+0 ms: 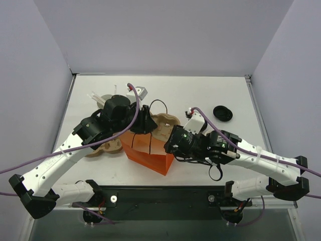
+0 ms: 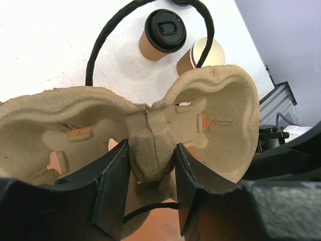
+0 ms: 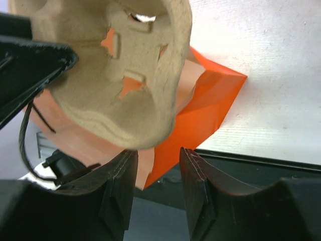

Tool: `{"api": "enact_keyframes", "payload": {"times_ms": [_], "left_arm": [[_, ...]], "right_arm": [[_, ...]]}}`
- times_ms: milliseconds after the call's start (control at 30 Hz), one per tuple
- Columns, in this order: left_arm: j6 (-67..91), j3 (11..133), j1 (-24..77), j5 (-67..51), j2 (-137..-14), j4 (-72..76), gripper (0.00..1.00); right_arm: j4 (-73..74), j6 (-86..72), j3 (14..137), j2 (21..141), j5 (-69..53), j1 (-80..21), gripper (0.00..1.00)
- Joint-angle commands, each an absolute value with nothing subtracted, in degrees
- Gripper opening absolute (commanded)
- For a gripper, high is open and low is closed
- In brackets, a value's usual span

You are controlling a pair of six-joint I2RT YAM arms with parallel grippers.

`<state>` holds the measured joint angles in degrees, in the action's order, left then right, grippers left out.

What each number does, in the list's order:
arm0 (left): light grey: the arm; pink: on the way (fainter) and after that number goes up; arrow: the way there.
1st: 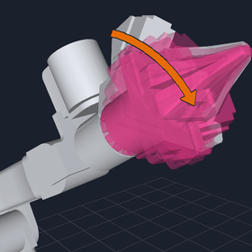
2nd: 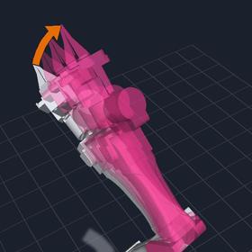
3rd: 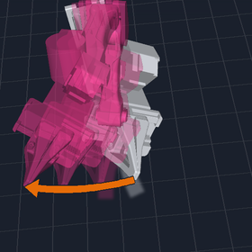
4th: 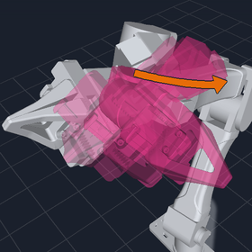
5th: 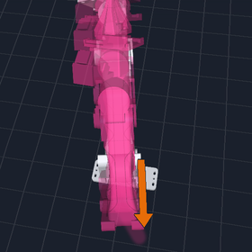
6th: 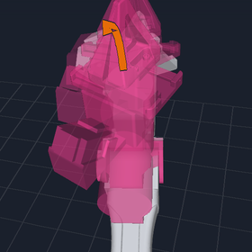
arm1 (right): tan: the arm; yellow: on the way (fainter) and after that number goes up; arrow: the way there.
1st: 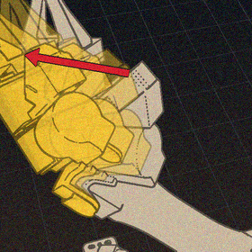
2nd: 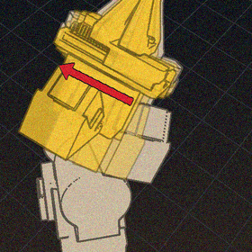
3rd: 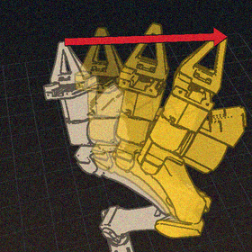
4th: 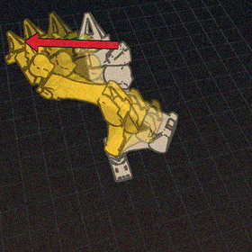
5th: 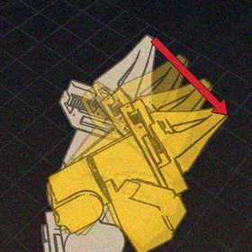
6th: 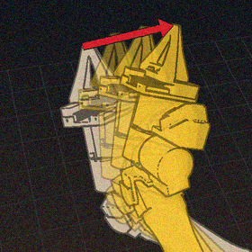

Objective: Pack the takeout coffee

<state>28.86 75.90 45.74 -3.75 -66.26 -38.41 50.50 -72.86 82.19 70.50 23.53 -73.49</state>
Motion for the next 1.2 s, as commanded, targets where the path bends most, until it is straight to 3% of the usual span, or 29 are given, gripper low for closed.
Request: {"api": "enact_keyframes", "payload": {"times_ms": [0,233,467,1167], "left_arm": [[28.8,77.3,45.4,-4.4,-66.4,-38.1,0.46],[28.8,77.9,45.4,-4.7,-66.1,-38.8,0.45],[27.2,81.3,45.4,-3.7,-67.0,-43.5,0.45],[29.9,81.3,45.9,-4.7,-68.5,-45.6,0.41]], "right_arm": [[50.7,-73.0,82.2,71.7,25.0,-71.6,0.39],[52.9,-72.9,81.1,72.0,26.1,-69.7,0.28],[56.7,-71.5,82.3,71.8,27.9,-67.5,0.01],[59.6,-66.5,88.8,74.4,29.8,-65.7,0.00]]}}
